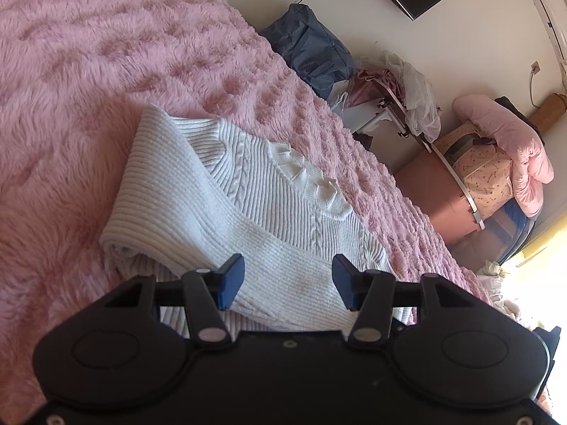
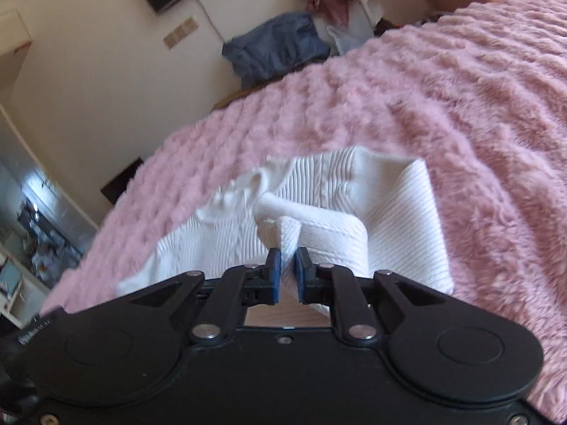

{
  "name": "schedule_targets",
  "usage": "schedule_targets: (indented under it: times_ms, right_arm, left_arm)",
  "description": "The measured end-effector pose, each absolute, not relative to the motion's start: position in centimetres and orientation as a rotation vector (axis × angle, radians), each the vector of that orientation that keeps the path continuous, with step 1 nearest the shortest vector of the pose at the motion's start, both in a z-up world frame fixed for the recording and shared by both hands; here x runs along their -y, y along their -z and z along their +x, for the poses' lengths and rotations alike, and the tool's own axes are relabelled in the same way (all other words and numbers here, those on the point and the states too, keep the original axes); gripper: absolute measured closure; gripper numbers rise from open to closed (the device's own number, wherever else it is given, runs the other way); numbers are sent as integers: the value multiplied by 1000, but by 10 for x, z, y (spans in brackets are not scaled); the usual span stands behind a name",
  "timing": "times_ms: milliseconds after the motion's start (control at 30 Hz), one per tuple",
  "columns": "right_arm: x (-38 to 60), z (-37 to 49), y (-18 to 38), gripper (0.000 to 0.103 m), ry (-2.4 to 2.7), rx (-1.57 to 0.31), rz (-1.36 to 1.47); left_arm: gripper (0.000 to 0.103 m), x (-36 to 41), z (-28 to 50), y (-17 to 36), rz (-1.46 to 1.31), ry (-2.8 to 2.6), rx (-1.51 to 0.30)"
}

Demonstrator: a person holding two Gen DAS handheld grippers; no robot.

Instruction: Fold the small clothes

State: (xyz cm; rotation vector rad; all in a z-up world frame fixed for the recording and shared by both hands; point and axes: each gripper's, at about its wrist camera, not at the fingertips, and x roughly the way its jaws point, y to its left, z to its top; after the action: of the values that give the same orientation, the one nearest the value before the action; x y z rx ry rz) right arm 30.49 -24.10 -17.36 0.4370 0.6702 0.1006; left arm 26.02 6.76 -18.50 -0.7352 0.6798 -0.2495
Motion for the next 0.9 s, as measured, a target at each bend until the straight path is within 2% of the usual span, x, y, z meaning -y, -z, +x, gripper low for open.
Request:
schedule_targets:
  times_ms: [100, 133, 200, 267, 300, 533, 667, 900]
  right_arm:
    - [239, 303, 182, 92, -116, -670, 405]
    - [239, 301, 181, 88, -132, -670, 402]
    - [243, 298, 176, 73, -161, -665, 428]
    - [243, 293, 169, 50, -202, -644, 460]
    - [242, 290, 165, 48, -208, -632, 458]
    - [266, 272, 148, 49, -92, -485, 515]
    - [260, 292, 151, 66, -5, -505, 292]
    - [254, 312, 178, 68, 6, -583, 187]
  left_arm:
    - [47, -64, 263, 183, -735, 272, -673]
    - [47, -62, 264, 181, -731, 277, -669]
    - [47, -56, 268, 177, -741, 297, -660]
    - [47, -47, 274, 173, -761, 342, -656]
    - [47, -42, 277, 170, -762, 364, -655]
    - [46, 11, 290, 158, -712, 544, -656]
    - [46, 39, 299, 157, -611, 534, -664]
    - [45, 93, 309, 164, -157, 391, -694]
